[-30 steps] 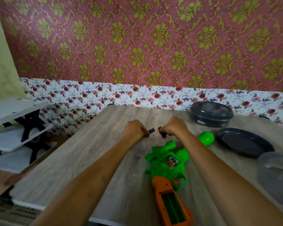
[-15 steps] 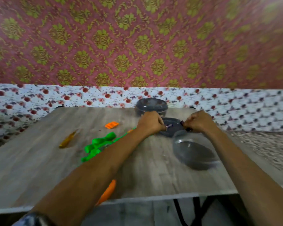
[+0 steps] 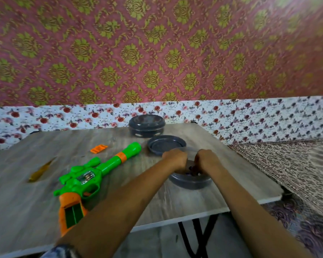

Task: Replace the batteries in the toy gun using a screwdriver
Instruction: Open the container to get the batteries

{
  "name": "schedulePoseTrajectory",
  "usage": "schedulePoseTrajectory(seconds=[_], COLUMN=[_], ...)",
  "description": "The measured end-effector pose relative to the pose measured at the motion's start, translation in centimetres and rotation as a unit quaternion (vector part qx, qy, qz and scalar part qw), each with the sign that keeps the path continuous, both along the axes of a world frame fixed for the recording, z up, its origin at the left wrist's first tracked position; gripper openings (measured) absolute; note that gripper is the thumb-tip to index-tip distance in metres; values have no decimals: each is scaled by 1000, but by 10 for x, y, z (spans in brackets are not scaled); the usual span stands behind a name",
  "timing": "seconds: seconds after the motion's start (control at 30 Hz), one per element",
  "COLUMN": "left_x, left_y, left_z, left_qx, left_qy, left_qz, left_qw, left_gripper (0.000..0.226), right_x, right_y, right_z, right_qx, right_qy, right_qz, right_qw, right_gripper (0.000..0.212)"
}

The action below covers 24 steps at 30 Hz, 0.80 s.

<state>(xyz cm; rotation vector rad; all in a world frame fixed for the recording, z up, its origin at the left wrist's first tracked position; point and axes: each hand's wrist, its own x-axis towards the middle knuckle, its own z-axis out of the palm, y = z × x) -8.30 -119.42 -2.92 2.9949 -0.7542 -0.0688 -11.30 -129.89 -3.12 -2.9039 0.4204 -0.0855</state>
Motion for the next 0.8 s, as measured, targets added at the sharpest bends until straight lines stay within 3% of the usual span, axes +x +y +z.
schedulePoseTrajectory(seconds=[0.13, 0.27, 0.37, 0.43, 0.5, 0.8], left_x=[7, 40, 63, 71, 79, 86], left_y=[8, 32, 49, 59, 64, 51], left_z=[12, 24, 13, -3, -19, -17], left_qx=[-2, -136, -144, -111, -80, -36], left_qy=[24, -12, -43, -49, -53, -126], left_qz=[-34, -9, 47, 56, 47, 47], left_qw=[999, 991, 987, 991, 994, 990], left_gripper=[31, 13, 17, 20, 23, 21], right_x=[-7, -24, -31, -33, -33, -29], right_y=[-6, -26, -36, -37, -37, -39], right_z=[6, -7, -29, -43, -53, -61], right_qx=[-2, 94, 253, 404, 485, 469], right_qy=[-42, -238, -246, -220, -217, -240], right_qz=[25, 9, -26, -37, -47, -40], right_qw=[999, 967, 935, 887, 846, 849], right_gripper=[26, 42, 60, 57, 49, 42])
